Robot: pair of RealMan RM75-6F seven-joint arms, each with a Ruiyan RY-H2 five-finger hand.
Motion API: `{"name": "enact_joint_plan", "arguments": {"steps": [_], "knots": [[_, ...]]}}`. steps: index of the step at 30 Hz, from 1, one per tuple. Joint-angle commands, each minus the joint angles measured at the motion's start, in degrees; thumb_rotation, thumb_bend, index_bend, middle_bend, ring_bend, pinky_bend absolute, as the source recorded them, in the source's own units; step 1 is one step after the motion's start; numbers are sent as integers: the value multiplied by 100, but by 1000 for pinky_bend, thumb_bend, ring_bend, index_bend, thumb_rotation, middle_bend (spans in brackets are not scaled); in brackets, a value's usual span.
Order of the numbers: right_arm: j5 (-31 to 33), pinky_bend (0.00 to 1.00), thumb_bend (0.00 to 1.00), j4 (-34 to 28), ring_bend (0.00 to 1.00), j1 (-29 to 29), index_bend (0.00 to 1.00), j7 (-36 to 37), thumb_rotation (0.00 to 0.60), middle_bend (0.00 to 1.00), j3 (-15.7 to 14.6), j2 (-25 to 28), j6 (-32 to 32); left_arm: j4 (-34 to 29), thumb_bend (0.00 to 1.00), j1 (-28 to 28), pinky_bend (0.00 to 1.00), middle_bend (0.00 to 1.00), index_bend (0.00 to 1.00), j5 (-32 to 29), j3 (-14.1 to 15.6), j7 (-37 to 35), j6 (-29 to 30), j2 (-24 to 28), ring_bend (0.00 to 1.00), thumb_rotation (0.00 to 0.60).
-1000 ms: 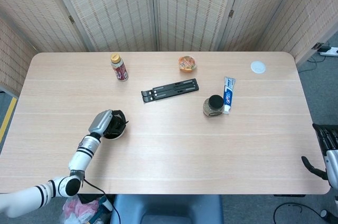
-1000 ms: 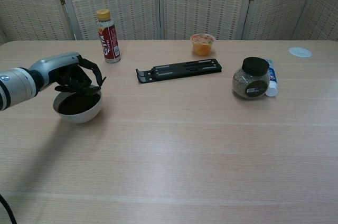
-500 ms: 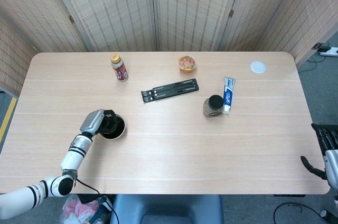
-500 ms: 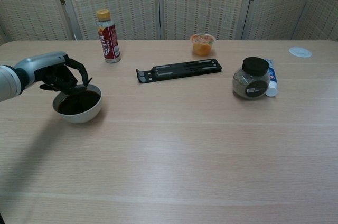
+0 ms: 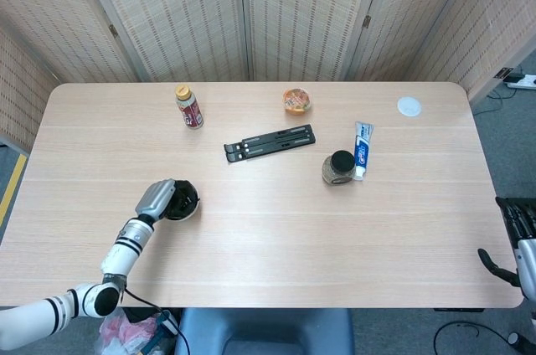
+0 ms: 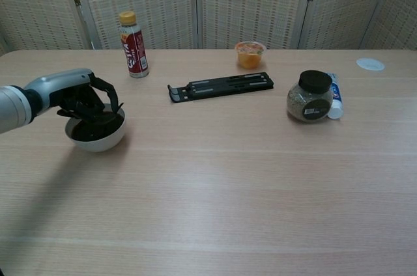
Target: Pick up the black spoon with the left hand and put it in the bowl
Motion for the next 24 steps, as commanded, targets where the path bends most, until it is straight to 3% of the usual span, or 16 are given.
{"name": "enact_joint_plan", "arguments": {"steps": [1,11,24], "knots": [[2,91,181,-7,126,0,0,-3,600,134,1,6,-4,108,599,-74,1000,952,715,-59,-64,43,-14,-99,847,600],[-19,91,181,-62,126,6,0,-31,600,134,13,38,12,466,599,-129,1000,952,716,-373,-167,175,-62,-175,847,600],[-34,91,181,-34,126,42,0,-44,600,134,3,-4,-51,102,599,66,1000,952,713,-187,76,188,-126,211,847,600]]}}
